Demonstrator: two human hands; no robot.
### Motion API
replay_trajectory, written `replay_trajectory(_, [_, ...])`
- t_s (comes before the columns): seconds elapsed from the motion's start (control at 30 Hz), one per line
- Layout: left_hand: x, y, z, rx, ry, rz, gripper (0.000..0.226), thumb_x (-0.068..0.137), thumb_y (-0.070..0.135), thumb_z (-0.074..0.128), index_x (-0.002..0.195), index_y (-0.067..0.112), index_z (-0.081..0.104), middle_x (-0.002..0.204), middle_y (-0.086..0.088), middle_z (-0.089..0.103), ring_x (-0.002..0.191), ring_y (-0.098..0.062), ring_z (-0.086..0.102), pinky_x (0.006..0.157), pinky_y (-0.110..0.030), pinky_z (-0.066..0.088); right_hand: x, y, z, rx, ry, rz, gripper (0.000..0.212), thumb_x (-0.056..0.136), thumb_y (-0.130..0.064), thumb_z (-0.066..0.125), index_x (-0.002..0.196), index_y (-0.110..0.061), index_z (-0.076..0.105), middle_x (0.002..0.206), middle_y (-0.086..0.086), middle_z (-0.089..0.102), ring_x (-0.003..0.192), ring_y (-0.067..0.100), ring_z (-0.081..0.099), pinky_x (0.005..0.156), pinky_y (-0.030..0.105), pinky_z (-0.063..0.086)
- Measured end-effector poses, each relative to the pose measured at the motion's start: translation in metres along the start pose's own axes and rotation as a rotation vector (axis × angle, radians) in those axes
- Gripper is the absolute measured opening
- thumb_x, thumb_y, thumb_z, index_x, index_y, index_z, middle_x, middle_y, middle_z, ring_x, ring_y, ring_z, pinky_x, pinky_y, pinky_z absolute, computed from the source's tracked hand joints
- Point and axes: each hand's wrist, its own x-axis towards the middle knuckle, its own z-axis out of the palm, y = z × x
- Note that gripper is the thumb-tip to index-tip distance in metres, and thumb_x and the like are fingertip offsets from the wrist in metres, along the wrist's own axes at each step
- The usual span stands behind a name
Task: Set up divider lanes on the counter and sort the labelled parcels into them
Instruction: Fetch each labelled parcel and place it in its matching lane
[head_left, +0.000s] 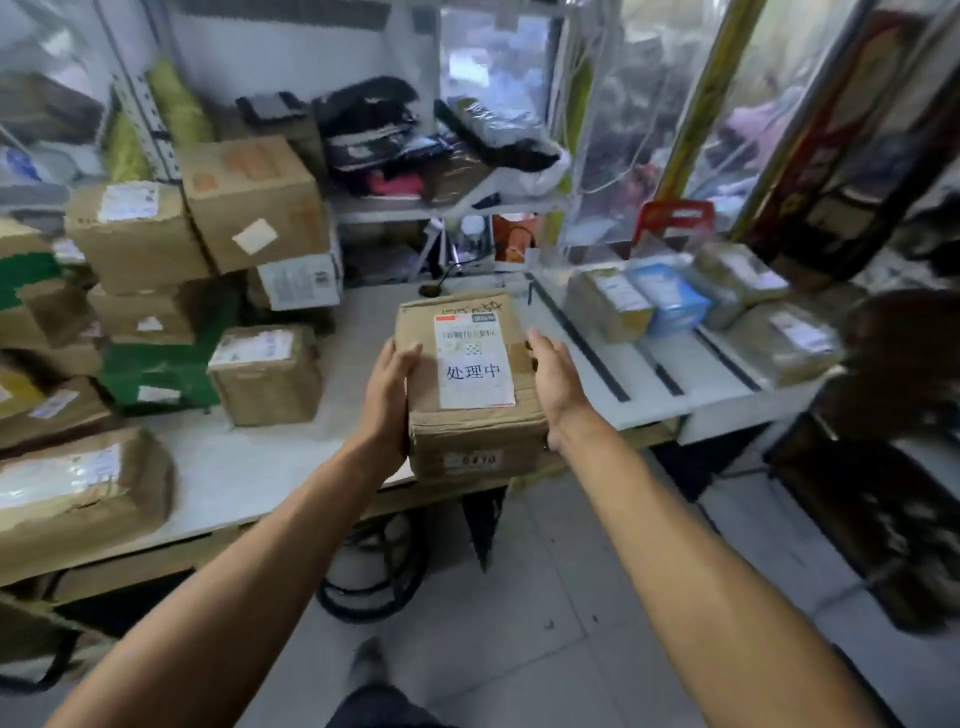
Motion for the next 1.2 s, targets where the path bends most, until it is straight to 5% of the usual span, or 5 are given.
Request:
replay_trajectory(0.1, [0.009, -0.008, 0.052, 0.057, -0.095, -0.027, 0.011, 0.102, 0.023, 0.052, 0.11, 0.019, 0.057, 0.119, -0.026, 0.067, 0.091, -0.033, 0.071, 0.075, -0.045, 0.063, -0.005, -0.004, -0.046, 0.031, 0.097, -0.038, 0.029, 0.104, -0.04, 0.049, 0.122, -0.018, 0.057, 0.118, -0.005, 0.065, 0.115, 0.016, 0.061, 0.099, 0.031, 0.05])
replay_trajectory(0.17, [0.018, -0.019, 0.081, 0.1, -0.163, -0.05, 0.012, 0.103, 0.024, 0.049, 0.11, 0.019, 0.058, 0.12, -0.028, 0.067, 0.092, -0.035, 0.07, 0.08, -0.05, 0.061, -0.003, 0.004, -0.075, 0.094, 0.179, -0.005, 0.07, 0.087, -0.057, 0.056, 0.148, -0.027, 0.045, 0.145, -0.002, 0.056, 0.133, 0.02, 0.053, 0.114, 0.045, 0.042])
replay_trajectory(0.47, [0.069, -0.103, 0.175, 0.093, -0.375, -0.299, 0.047, 0.103, 0.041, 0.051, 0.141, 0.015, 0.045, 0.126, -0.024, 0.068, 0.106, -0.04, 0.071, 0.072, -0.044, 0.062, 0.029, 0.025, -0.186, 0.17, 0.33, 0.173, 0.039, 0.104, -0.05, 0.049, 0.127, -0.026, 0.068, 0.113, 0.004, 0.077, 0.104, 0.026, 0.073, 0.083, 0.036, 0.059])
replay_trajectory(0.83, [0.182, -0.17, 0.258, 0.13, -0.337, -0.404, 0.088, 0.073, 0.075, 0.069, 0.144, 0.026, 0.049, 0.138, -0.022, 0.06, 0.113, -0.041, 0.068, 0.09, -0.054, 0.059, 0.155, 0.028, -0.273, 0.095, 0.278, 0.244, 0.051, 0.098, -0.06, 0.048, 0.138, -0.031, 0.061, 0.122, 0.001, 0.074, 0.117, 0.024, 0.068, 0.108, 0.05, 0.049])
replay_trajectory(1.2, [0.238, -0.204, 0.317, 0.191, -0.278, -0.386, 0.083, 0.065, 0.084, 0.069, 0.136, 0.048, 0.045, 0.145, -0.015, 0.049, 0.119, -0.038, 0.064, 0.093, -0.056, 0.058, 0.224, 0.008, -0.336, 0.065, 0.187, 0.23, 0.034, 0.103, -0.043, 0.053, 0.128, -0.026, 0.068, 0.117, 0.007, 0.075, 0.111, 0.028, 0.072, 0.106, 0.053, 0.05])
